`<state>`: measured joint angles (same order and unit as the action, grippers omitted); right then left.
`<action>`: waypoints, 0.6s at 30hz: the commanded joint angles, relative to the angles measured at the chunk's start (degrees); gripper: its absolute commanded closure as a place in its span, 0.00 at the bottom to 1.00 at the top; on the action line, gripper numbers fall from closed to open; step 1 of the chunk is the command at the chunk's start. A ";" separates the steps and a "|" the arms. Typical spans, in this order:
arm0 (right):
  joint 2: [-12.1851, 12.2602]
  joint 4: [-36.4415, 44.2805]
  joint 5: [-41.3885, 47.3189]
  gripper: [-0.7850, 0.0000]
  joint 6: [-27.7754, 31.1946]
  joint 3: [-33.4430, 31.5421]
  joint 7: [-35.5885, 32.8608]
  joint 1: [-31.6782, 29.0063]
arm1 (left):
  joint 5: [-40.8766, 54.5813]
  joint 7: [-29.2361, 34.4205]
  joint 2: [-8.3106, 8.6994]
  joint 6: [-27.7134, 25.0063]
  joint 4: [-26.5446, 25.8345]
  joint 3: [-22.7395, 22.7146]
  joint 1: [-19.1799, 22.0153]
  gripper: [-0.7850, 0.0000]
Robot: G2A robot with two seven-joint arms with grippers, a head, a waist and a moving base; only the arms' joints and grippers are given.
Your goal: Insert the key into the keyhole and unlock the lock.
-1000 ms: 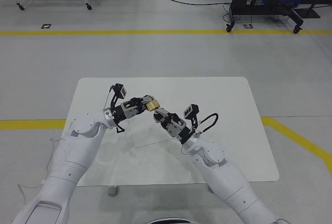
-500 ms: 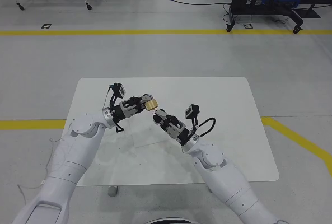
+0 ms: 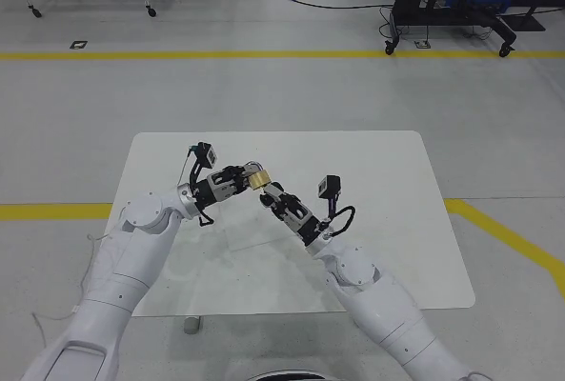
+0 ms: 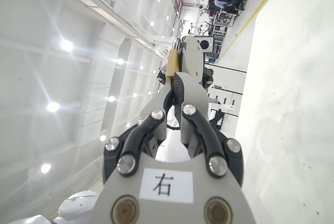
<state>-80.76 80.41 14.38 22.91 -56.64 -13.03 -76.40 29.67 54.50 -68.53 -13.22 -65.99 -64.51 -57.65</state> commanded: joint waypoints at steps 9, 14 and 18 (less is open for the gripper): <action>-0.10 0.66 -5.38 0.00 1.97 -0.13 3.60 -1.03 | -0.42 -3.38 0.06 -1.89 -1.31 -1.27 -1.28 1.00; -0.10 0.66 -5.38 0.00 1.97 -0.13 3.60 -1.03 | -0.21 -4.73 0.05 -2.19 -1.97 -1.78 -1.94 1.00; -0.10 0.66 -5.38 0.00 1.97 -0.13 3.60 -1.03 | -1.87 -7.44 0.09 -3.71 -2.85 -2.29 -2.68 1.00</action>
<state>-80.86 81.07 8.99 24.88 -56.77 -9.43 -77.43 28.60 48.04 -68.46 -16.50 -68.63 -66.67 -60.17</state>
